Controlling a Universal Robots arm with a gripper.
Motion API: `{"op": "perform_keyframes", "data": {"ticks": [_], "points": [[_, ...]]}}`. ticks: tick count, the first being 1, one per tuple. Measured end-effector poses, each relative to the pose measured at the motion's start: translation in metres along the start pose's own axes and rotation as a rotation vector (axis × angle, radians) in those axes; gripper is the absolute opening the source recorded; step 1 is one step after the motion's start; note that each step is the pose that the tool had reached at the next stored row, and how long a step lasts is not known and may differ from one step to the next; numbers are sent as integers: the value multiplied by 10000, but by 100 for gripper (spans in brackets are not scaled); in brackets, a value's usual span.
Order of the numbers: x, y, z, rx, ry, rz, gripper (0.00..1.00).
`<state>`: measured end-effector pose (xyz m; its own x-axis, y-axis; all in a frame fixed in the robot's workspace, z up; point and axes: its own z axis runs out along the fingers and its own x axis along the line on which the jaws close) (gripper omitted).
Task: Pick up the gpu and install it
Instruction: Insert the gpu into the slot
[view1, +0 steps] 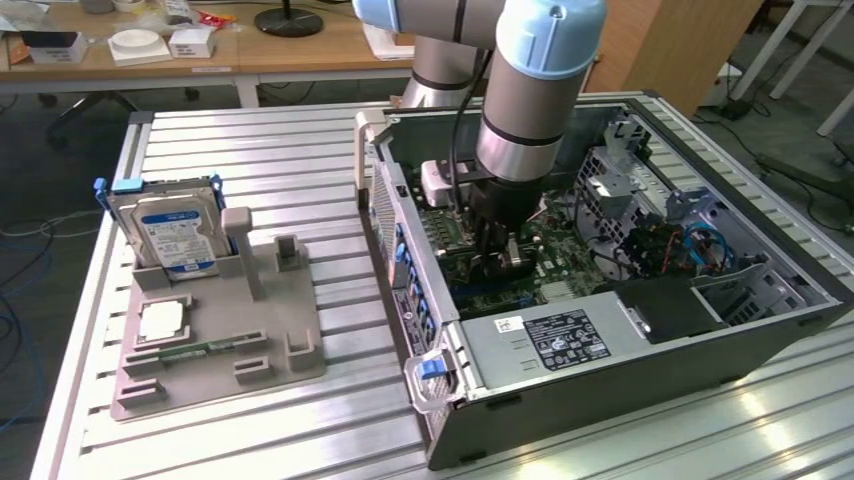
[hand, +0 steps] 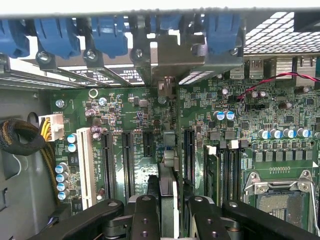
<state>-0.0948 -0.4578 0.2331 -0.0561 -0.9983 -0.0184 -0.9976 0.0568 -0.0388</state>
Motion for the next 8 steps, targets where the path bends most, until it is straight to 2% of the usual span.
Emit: {"op": "perform_keyframes", "data": {"ticks": [8], "points": [[1, 24, 6, 0, 0, -3, 27]]}}
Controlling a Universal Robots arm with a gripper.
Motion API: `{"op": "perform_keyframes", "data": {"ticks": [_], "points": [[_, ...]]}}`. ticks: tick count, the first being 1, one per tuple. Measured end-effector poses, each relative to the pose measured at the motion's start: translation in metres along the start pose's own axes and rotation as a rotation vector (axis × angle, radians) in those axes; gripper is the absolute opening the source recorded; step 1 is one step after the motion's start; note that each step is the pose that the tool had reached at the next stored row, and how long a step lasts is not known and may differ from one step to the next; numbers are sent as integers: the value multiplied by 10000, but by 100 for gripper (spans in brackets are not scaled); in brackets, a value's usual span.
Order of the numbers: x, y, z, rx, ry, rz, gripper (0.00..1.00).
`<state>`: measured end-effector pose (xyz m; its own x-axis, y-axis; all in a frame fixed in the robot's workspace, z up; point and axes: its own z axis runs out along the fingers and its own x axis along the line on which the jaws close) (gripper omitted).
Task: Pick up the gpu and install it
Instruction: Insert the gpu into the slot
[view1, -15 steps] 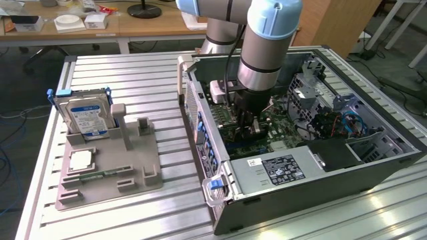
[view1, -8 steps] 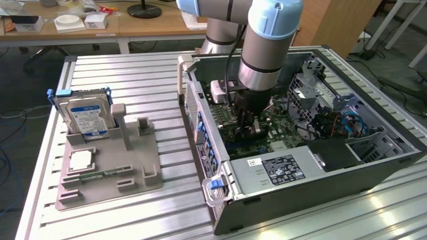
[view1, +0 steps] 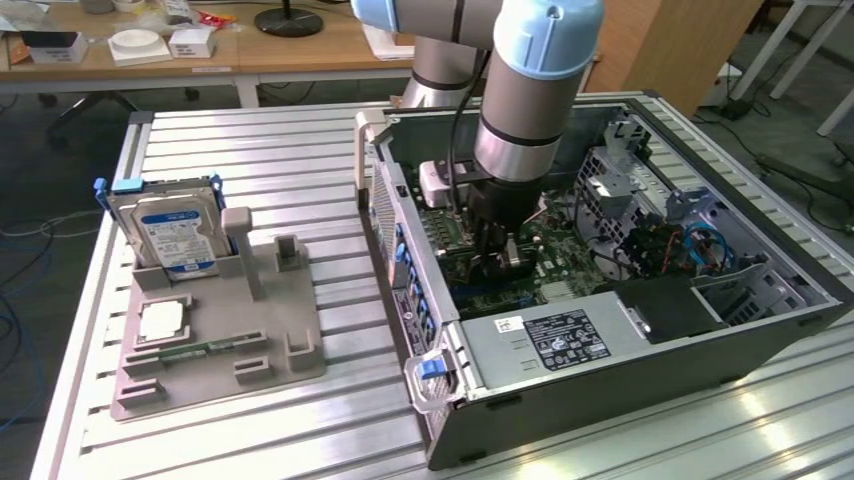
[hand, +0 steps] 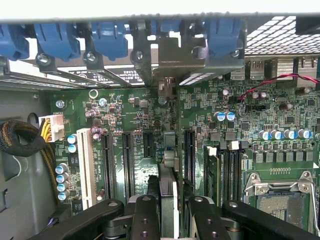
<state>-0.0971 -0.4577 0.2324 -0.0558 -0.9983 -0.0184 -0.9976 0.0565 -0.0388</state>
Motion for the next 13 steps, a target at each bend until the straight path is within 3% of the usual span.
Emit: {"op": "perform_keyframes", "data": {"ticks": [13], "points": [[-1, 2, 38, -4, 9, 2, 27]]}}
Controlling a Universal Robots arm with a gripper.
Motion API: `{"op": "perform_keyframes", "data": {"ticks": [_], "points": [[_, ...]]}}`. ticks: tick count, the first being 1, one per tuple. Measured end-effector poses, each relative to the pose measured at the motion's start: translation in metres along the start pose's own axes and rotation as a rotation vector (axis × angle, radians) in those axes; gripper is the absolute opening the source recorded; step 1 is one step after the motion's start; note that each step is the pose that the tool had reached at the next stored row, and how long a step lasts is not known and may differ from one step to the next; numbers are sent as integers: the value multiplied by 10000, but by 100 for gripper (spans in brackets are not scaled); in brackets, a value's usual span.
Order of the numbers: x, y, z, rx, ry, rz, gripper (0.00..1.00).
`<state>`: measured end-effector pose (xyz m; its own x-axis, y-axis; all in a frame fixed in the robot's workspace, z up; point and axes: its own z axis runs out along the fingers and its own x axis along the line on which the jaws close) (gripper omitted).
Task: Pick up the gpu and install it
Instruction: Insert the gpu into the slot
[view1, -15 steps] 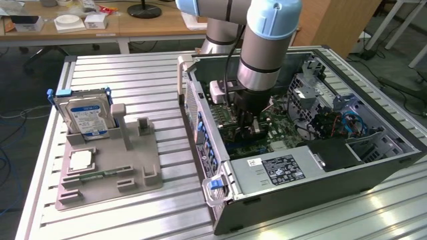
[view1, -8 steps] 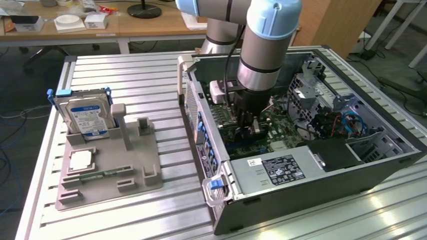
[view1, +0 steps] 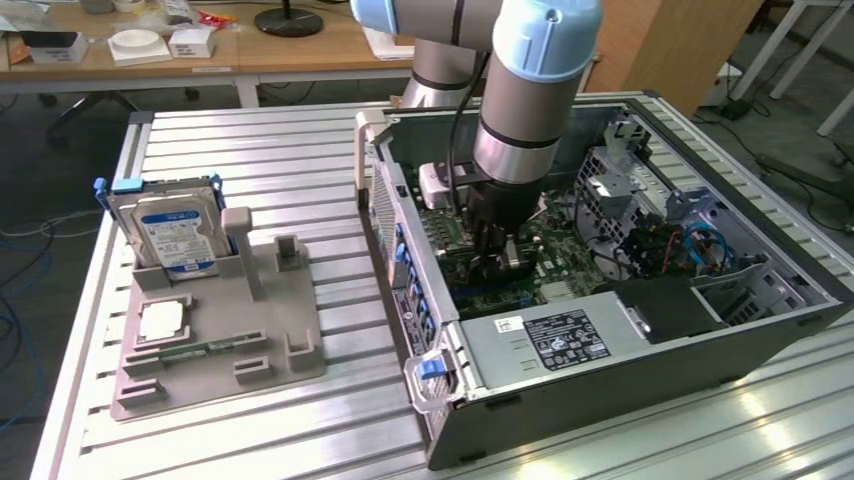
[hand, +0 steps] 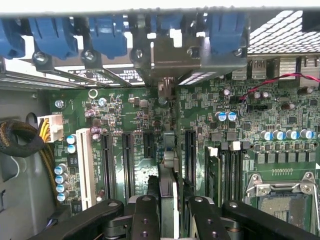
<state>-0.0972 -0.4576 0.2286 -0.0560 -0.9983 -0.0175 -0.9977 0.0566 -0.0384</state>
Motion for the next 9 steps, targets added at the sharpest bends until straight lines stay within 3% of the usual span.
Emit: {"op": "perform_keyframes", "data": {"ticks": [9], "points": [[-1, 0, 3, -8, -11, -1, 27]]}}
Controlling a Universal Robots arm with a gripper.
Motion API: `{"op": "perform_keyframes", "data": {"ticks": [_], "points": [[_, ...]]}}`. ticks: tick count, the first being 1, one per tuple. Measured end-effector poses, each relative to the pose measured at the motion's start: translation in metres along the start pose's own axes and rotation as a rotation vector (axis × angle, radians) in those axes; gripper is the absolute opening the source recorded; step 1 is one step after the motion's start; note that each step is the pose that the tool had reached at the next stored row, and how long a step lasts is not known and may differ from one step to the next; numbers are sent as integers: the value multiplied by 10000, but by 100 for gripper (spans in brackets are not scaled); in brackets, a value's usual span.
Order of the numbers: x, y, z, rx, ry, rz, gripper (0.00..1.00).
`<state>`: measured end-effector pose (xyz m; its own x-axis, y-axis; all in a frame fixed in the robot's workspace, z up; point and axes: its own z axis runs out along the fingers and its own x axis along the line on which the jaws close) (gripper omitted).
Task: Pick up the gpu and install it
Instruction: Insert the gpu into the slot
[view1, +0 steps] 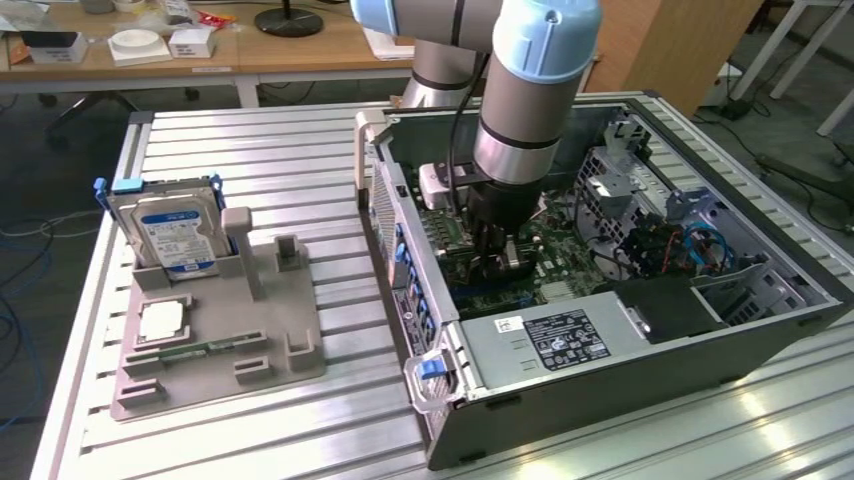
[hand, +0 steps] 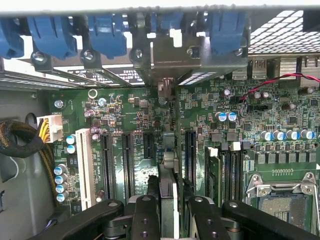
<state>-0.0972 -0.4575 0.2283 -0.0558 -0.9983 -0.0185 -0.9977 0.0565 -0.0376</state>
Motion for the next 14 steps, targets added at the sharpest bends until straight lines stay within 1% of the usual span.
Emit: {"op": "perform_keyframes", "data": {"ticks": [10, 12, 13, 14], "points": [[0, 0, 0, 4, 0, 1, 27], [-1, 0, -2, 8, -13, 3, 27], [-4, 0, 2, 10, -36, 5, 29], [-4, 3, 2, 5, -36, 9, 29]]}}
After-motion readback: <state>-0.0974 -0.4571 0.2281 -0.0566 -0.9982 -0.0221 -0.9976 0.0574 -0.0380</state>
